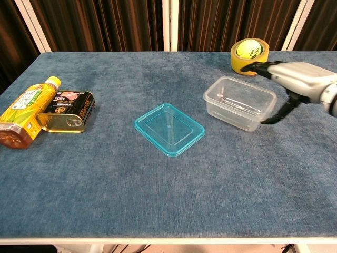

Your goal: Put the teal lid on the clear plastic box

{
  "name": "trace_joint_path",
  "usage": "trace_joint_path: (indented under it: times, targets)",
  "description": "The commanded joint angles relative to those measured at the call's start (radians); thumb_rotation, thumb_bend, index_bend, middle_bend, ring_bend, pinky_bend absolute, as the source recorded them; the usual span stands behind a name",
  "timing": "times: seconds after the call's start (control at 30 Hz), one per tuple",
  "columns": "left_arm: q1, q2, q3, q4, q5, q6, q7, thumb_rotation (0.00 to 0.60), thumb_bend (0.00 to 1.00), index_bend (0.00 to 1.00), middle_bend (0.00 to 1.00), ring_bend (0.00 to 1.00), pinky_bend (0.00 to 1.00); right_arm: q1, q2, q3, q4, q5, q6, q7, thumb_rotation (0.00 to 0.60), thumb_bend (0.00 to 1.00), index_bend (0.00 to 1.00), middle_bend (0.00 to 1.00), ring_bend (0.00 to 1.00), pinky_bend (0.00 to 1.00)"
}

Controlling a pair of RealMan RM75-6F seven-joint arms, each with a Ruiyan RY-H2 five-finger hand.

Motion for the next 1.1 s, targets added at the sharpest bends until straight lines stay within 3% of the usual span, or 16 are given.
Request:
trace_joint_path:
  times: [0.03,0.27,0.5,0.63,0.83,0.97,1.1]
  targets:
    - [0.000,0.002,0.001,0.000,0.001,-0.001,-0.001,0.600,0.00,0.06,0.04,0.00,0.00,0.050,-0.040,0.033,0.045,0.029,-0.036,-0.031,0.600,0.03,0.00,0.00,0.00,0.00]
    - [-0.010,0.017,0.000,-0.008,0.010,-0.010,0.009,0.600,0.00,0.06,0.04,0.00,0.00,0.150,-0.084,0.085,0.141,0.107,-0.119,-0.113,0.600,0.03,0.00,0.00,0.00,0.00]
    - [-0.021,0.026,-0.004,-0.016,0.010,-0.023,0.016,0.600,0.00,0.06,0.04,0.00,0.00,0.169,-0.073,0.100,0.153,0.172,-0.140,-0.132,0.600,0.03,0.00,0.00,0.00,0.00]
    - [-0.054,0.046,-0.008,-0.027,0.037,-0.057,0.006,0.600,0.00,0.06,0.04,0.00,0.00,0.124,0.003,0.065,0.049,0.151,-0.100,-0.118,0.600,0.03,0.00,0.00,0.00,0.00]
    - [-0.185,0.086,-0.009,-0.071,0.150,-0.197,-0.040,0.600,0.00,0.09,0.04,0.00,0.00,-0.024,0.219,0.000,-0.201,0.103,0.069,-0.117,0.600,0.04,0.00,0.00,0.00,0.00]
    - [-0.333,0.073,-0.032,-0.081,0.228,-0.347,-0.071,0.600,0.00,0.11,0.07,0.00,0.00,-0.138,0.359,-0.014,-0.360,0.038,0.264,-0.088,0.600,0.04,0.00,0.00,0.00,0.00]
    - [-0.486,0.030,-0.080,-0.080,0.223,-0.527,-0.047,0.600,0.02,0.13,0.08,0.00,0.00,-0.229,0.459,-0.037,-0.464,0.008,0.385,-0.079,0.600,0.04,0.00,0.00,0.00,0.00]
